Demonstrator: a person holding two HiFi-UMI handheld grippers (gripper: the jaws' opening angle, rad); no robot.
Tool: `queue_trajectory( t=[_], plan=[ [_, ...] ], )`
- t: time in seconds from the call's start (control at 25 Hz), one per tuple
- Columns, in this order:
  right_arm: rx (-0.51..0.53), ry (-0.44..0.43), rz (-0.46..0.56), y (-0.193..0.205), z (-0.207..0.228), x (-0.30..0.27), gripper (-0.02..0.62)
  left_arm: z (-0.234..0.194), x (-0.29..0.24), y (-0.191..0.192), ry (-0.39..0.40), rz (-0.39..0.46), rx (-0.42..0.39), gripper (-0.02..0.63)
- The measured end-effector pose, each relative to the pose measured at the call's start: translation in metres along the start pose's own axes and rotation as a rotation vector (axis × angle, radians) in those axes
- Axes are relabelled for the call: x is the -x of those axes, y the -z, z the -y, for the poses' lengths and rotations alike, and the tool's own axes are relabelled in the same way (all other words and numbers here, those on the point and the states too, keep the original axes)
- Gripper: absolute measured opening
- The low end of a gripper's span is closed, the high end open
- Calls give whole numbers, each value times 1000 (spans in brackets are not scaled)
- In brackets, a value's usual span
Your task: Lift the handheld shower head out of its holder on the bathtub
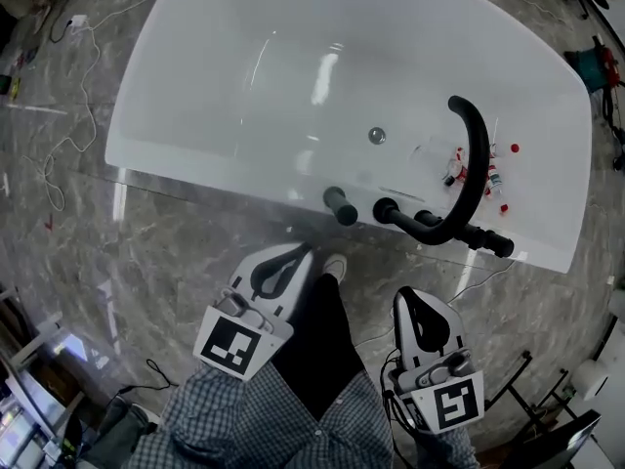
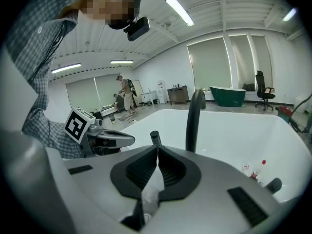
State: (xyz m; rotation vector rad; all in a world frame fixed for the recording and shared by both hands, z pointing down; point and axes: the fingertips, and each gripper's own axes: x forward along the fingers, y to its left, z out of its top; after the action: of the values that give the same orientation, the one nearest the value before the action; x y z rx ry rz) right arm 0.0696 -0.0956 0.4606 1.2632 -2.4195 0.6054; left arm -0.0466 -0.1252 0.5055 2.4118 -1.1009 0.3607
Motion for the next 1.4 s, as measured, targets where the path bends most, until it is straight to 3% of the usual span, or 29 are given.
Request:
queue_trajectory(
  t=[0.24, 0.72, 1.08, 1.4],
  plan=[
    [0, -7, -13, 14, 10, -7, 18, -10, -17, 15, -6, 24, 13, 2],
    [-42, 3, -65, 57, 26, -29, 18, -38, -52, 71, -21, -18, -98, 2],
    [-75, -5, -85, 75, 32, -38, 18, -46, -81, 96, 30, -70, -219, 5],
    [-100, 5, -86, 76, 43, -38, 18, -46, -97, 111, 60, -123, -267, 73]
  ],
)
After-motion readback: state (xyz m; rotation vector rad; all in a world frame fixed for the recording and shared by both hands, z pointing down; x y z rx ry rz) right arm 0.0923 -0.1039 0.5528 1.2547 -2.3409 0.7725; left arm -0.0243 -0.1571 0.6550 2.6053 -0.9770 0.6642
